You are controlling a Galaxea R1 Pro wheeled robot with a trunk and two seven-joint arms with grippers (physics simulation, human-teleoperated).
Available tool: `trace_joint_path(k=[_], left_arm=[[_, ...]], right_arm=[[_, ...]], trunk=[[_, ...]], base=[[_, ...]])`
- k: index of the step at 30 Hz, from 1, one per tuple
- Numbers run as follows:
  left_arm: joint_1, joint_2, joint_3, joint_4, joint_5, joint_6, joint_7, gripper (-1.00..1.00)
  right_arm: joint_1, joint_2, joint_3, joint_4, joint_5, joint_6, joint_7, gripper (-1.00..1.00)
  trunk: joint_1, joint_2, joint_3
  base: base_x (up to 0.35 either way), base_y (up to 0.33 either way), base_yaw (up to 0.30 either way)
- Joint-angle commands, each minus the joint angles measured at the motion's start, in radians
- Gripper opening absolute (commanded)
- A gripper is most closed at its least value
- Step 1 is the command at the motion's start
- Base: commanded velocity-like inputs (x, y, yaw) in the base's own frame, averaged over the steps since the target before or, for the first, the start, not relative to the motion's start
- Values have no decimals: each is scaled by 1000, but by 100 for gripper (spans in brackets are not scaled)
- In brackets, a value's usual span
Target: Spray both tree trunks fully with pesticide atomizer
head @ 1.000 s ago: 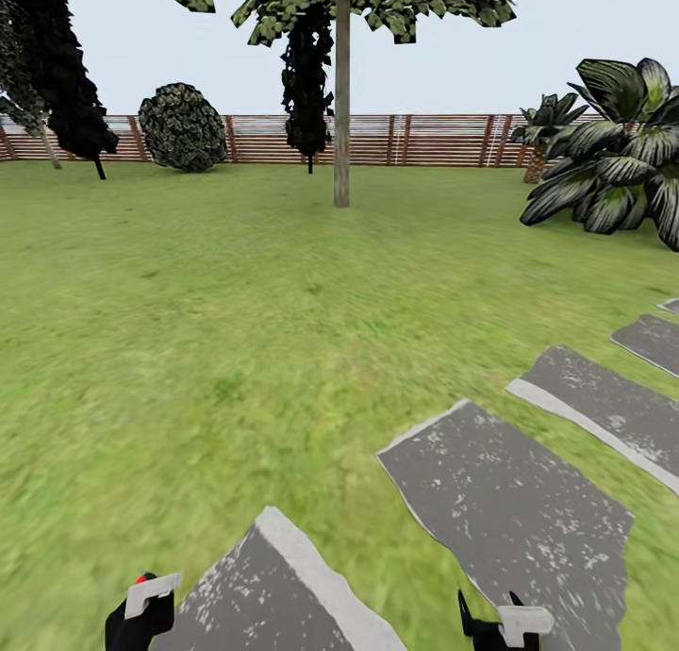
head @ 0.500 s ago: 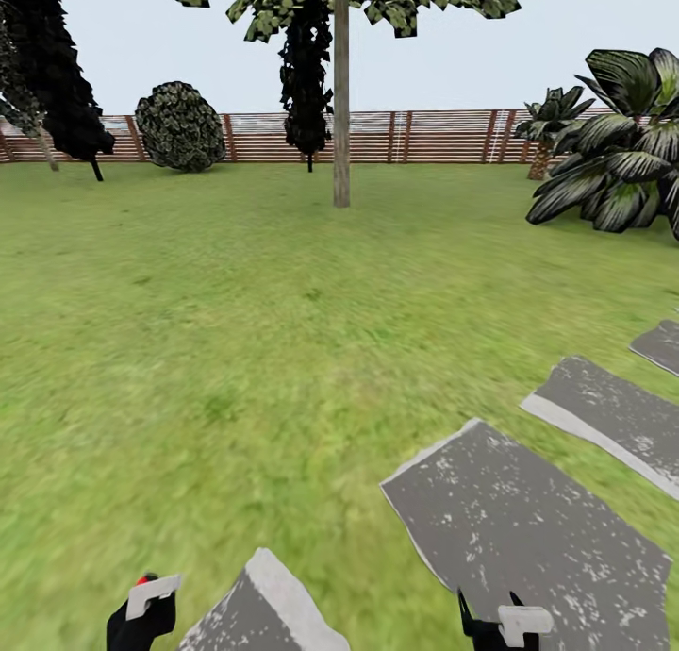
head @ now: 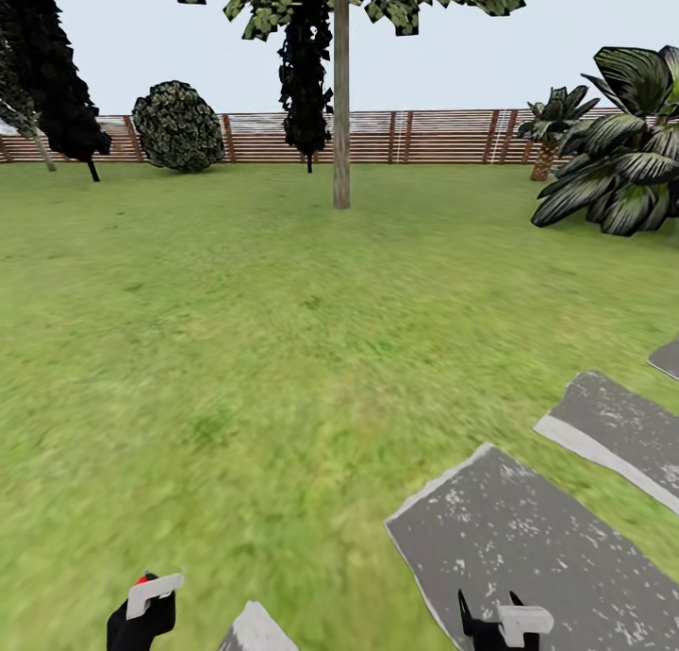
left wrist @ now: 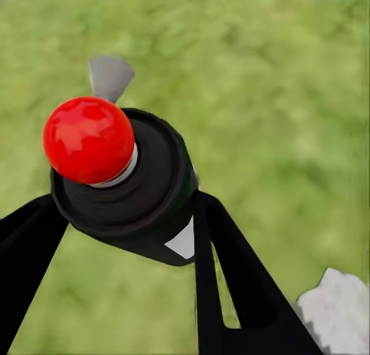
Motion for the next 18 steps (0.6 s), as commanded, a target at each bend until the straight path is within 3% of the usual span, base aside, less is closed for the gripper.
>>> trace_joint_path(k=[1,14,18], left_arm=[[0,1,-4,-1,7,-3,2,-100],[0,2,-4,3,7,-3,2,-100],[-1,1,-5,3,7,-3,2,-100]], right_arm=[[-1,0,1,1,-3,-3,0,100],[-1,0,3,-4,-4,-5,1,100],[-1,2,2,-57,-4,-4,0,100]], trunk=[[0,0,-1],[0,0,-1],[0,0,-1]], base=[[339,0,0],[339,0,0],[338,0,0]])
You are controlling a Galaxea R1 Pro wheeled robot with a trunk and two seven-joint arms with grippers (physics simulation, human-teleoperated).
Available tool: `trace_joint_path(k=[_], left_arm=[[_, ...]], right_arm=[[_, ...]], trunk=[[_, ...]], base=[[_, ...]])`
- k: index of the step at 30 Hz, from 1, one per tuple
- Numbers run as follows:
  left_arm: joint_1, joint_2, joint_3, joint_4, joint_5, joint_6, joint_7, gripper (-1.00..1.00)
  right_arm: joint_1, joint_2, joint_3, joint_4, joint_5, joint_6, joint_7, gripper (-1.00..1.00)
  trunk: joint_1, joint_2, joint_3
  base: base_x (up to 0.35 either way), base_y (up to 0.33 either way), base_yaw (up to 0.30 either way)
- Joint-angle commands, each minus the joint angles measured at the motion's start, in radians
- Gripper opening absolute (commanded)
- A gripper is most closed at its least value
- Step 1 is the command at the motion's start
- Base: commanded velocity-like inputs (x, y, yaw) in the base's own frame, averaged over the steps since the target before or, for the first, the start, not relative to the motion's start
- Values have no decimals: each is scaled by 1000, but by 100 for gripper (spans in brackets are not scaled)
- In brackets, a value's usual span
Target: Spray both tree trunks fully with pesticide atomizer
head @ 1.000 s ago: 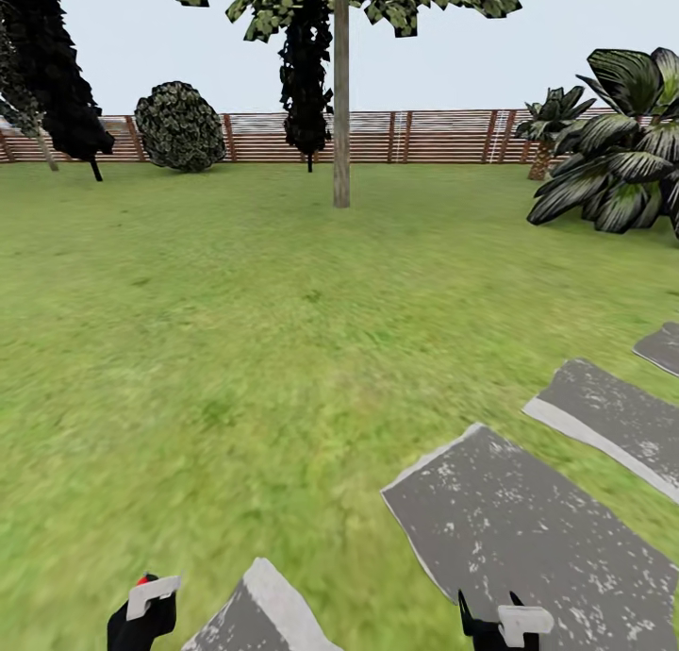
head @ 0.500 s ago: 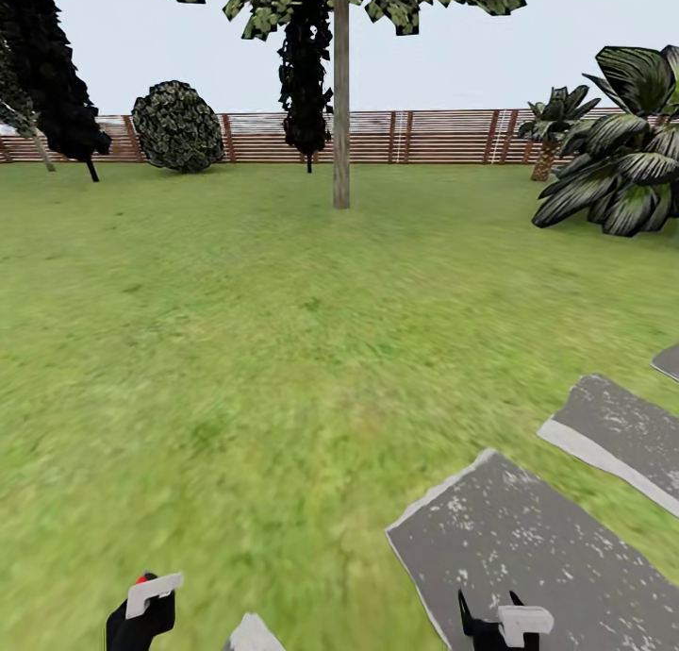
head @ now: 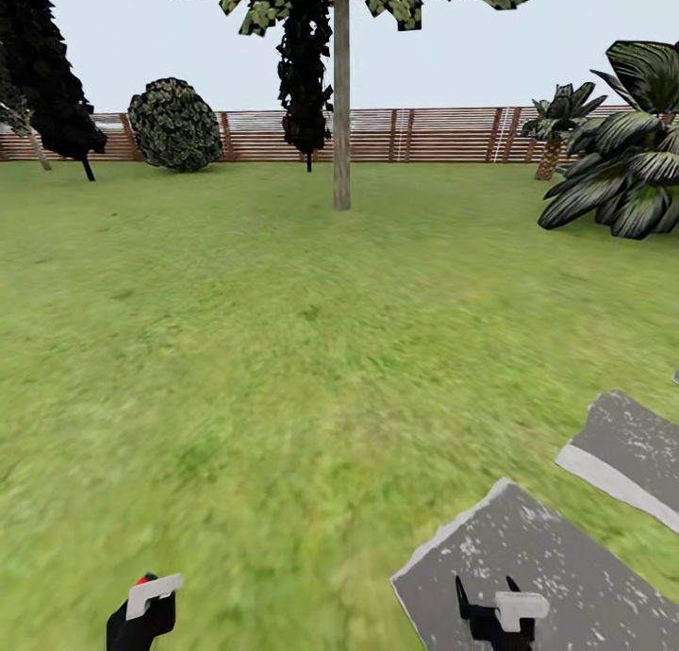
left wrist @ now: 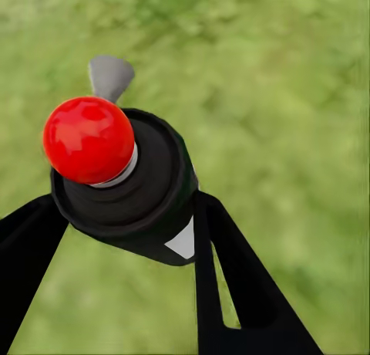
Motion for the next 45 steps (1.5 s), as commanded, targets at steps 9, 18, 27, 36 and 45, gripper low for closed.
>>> trace_joint_path(k=[9,18,27,36,45], left_arm=[[0,-3,-5,1,7,-3,2,-100],[0,-3,-5,1,7,-3,2,-100],[0,-3,-5,1,7,-3,2,-100],[-1,-3,-5,1,7,-3,2,-100],[0,-3,-5,1,7,-3,2,-100]], right_arm=[[-2,-3,4,-84,-1,190,3,100],[0,-10,5,-81,1,199,4,100],[0,-10,4,-81,0,198,3,100],[0,-8,3,-80,-1,198,-1,100],[0,-10,3,-79,-1,198,-2,100]], trunk=[[0,0,-1],[0,0,-1],[0,0,-1],[0,0,-1],[0,0,-1]], base=[[339,0,0],[339,0,0],[339,0,0],[339,0,154],[339,0,47]])
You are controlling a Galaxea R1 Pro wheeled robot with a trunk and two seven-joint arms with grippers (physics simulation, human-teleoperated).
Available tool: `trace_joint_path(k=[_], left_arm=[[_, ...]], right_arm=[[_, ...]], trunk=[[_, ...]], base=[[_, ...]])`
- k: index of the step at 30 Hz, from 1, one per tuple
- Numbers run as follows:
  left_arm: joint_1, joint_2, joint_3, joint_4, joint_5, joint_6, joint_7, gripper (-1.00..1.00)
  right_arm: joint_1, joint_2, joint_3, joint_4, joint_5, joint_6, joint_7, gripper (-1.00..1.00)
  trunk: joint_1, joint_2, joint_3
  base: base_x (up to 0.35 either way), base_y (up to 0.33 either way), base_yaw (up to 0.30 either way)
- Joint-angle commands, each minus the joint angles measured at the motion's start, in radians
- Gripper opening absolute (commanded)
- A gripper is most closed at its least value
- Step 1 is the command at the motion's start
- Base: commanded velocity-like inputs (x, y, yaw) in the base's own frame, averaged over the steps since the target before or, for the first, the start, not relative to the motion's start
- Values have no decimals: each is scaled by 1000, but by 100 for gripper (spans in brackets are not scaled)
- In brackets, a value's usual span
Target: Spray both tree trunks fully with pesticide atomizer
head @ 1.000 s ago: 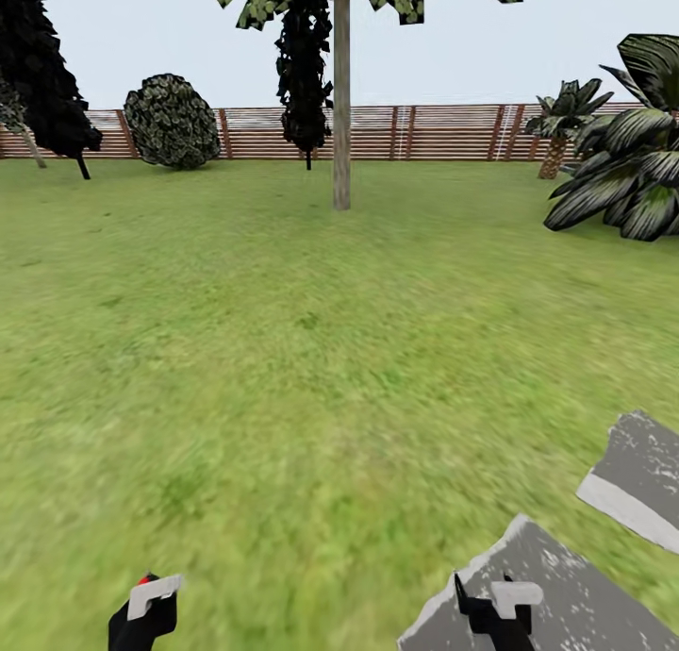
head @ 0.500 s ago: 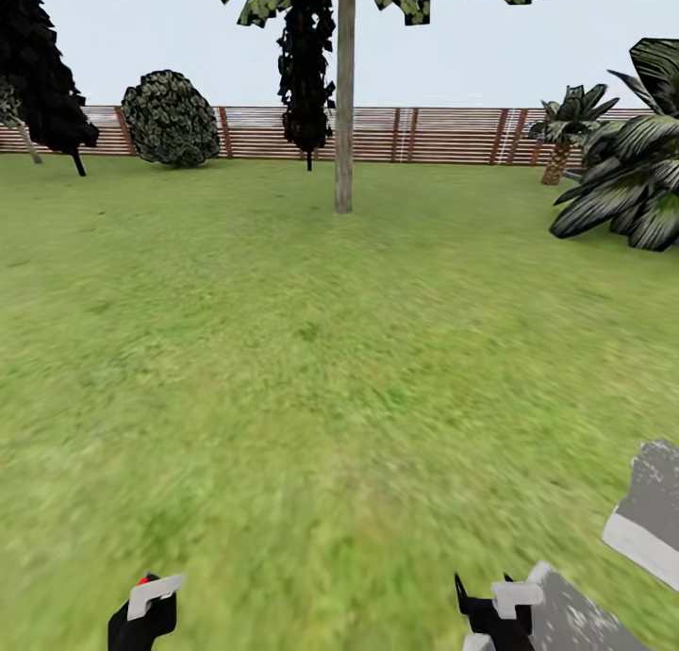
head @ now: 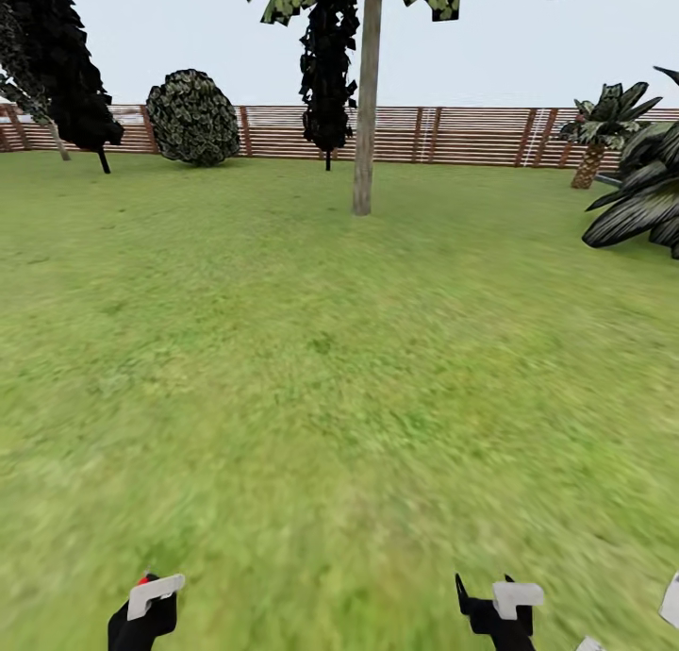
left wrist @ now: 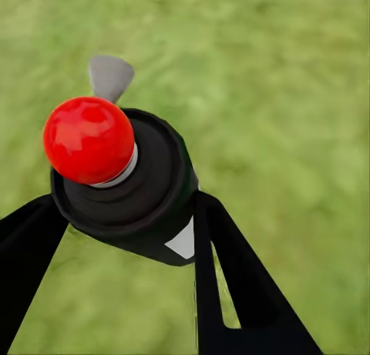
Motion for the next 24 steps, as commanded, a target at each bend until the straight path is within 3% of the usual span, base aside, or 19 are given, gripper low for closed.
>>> trace_joint_path(k=[1,24], left_arm=[[-1,0,-4,1,7,-3,2,-100],[0,0,-4,2,7,-3,2,-100]], right_arm=[[-1,0,1,1,-3,-3,0,100],[-1,0,1,1,-3,-3,0,100]], trunk=[[0,0,-1],[0,0,-1]], base=[[338,0,2],[338,0,-44]])
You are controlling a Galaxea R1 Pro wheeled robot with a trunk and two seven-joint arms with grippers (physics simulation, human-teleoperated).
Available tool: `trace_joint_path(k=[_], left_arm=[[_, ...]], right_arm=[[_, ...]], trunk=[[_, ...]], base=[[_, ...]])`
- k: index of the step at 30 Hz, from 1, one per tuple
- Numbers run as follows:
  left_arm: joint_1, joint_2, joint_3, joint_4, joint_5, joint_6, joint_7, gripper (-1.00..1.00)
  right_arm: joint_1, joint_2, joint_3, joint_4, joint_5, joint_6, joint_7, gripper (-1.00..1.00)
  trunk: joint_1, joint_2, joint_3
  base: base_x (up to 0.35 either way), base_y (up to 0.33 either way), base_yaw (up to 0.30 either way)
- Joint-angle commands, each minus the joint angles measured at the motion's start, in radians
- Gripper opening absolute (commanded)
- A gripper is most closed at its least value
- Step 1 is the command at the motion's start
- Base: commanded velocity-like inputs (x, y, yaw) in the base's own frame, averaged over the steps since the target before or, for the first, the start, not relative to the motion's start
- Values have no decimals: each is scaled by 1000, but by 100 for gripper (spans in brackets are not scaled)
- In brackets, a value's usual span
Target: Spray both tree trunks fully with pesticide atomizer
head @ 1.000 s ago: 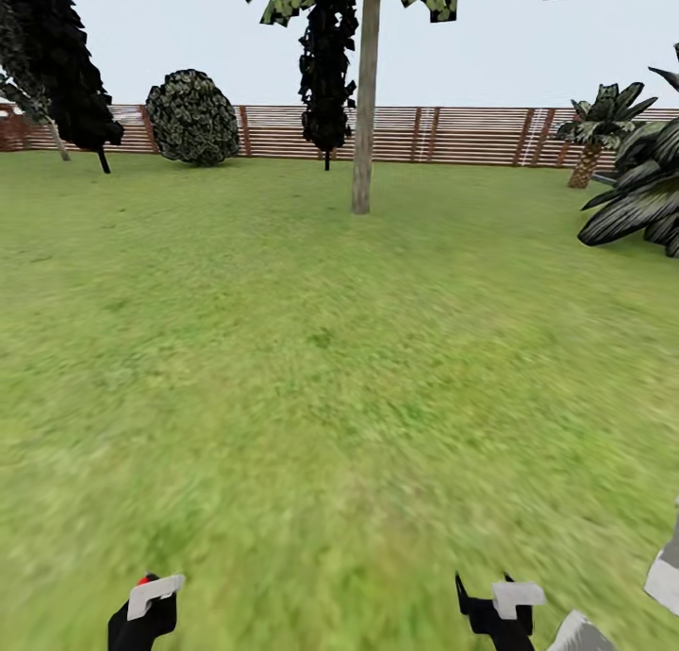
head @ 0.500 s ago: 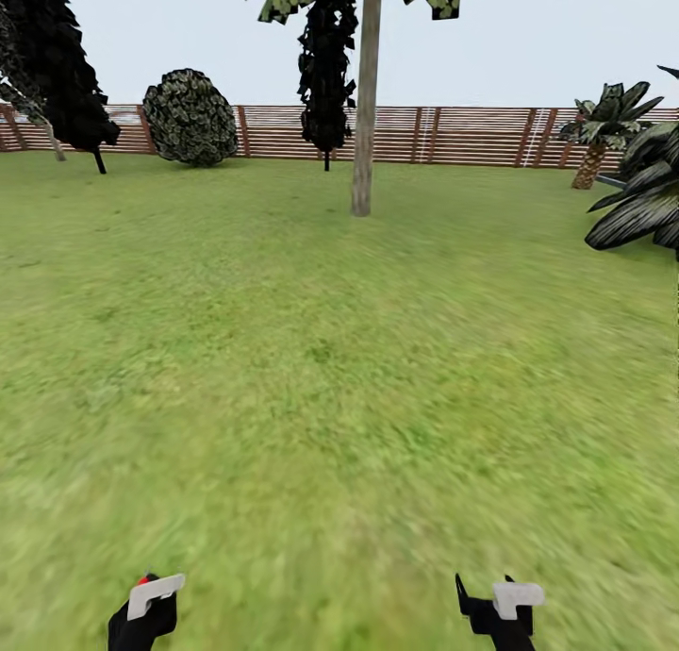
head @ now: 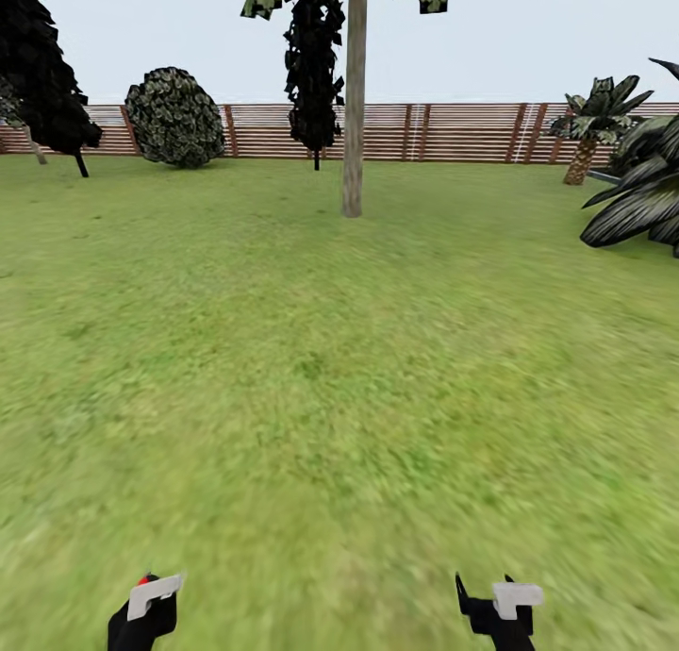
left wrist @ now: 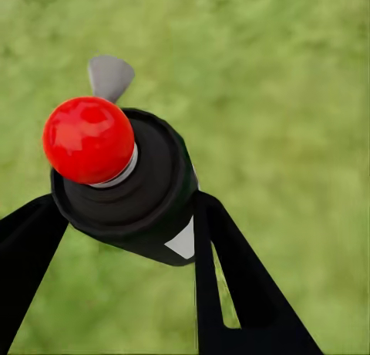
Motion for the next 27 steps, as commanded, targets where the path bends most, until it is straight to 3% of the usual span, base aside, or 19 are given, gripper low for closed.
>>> trace_joint_path(k=[1,27], left_arm=[[-1,0,-4,0,7,-3,2,-100],[-1,0,-4,1,7,-3,2,-100]], right_arm=[[-1,0,1,1,-3,-3,0,100],[-1,0,1,1,-3,-3,0,100]], trunk=[[0,0,-1],[0,0,-1]], base=[[339,0,0],[339,0,0]])
